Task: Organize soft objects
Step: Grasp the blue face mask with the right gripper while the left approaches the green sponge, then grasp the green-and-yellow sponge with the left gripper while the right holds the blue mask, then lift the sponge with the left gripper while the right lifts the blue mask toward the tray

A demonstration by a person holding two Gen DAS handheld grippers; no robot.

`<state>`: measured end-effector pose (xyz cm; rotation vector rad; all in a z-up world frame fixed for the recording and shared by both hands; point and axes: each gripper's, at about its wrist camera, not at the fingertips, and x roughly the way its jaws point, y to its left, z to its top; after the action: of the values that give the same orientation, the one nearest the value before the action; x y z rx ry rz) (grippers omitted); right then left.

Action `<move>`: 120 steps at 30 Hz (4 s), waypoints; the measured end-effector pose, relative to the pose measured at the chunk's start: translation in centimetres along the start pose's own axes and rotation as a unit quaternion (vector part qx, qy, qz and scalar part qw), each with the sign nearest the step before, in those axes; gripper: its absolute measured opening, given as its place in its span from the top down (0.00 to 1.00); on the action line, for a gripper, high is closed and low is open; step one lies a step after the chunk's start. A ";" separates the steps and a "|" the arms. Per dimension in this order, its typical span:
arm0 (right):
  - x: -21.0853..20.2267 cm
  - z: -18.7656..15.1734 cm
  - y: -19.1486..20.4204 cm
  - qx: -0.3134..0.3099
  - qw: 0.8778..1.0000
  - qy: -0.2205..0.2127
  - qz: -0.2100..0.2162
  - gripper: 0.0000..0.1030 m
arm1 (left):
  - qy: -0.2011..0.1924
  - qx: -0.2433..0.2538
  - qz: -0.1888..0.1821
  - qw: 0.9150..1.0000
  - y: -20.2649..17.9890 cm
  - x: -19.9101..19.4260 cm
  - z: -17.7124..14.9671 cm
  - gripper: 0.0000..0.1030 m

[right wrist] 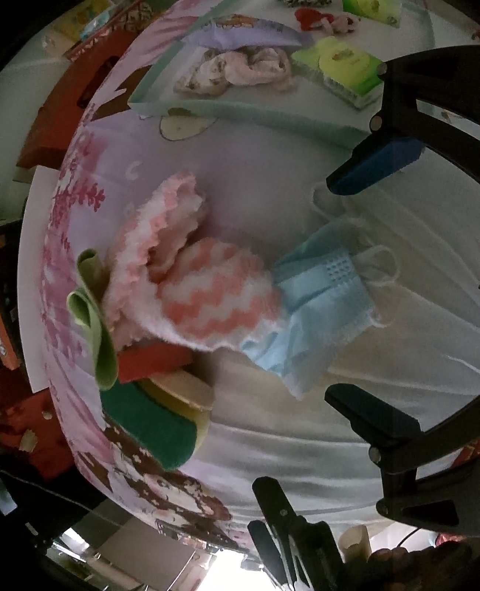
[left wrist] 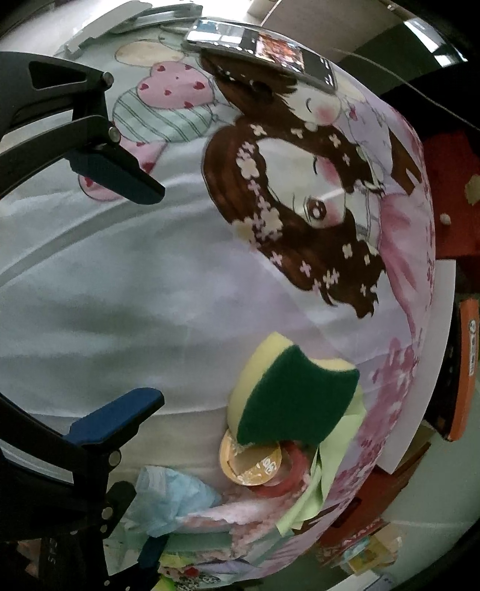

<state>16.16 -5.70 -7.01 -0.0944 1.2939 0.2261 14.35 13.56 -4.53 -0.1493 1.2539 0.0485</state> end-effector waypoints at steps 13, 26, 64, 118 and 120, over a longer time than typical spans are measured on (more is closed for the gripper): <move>0.3 0.3 -1.2 0.015 1.000 -0.024 0.006 0.04 | 0.002 0.019 0.000 1.000 -2.6 1.6 1.7 0.03; -1.1 -0.3 -3.3 0.042 0.998 -0.043 0.032 0.40 | -0.010 0.012 -0.008 1.000 -2.9 1.5 4.4 0.03; -1.4 -1.1 -4.9 0.052 0.996 -0.038 0.054 0.74 | -0.044 0.042 -0.033 0.998 -6.7 3.0 7.9 0.27; -16.5 -9.5 -5.5 0.068 0.984 -0.152 0.066 0.92 | -0.118 0.028 -0.083 0.989 -7.0 -13.8 -1.5 0.67; -17.1 -10.0 -6.1 0.072 0.983 -0.157 0.068 0.92 | -0.121 0.035 -0.082 0.989 -7.9 -14.4 -1.8 0.67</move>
<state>3.74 -15.51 6.31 0.1501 0.9981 0.2522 9.11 6.14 9.25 -0.1799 0.9960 -0.1171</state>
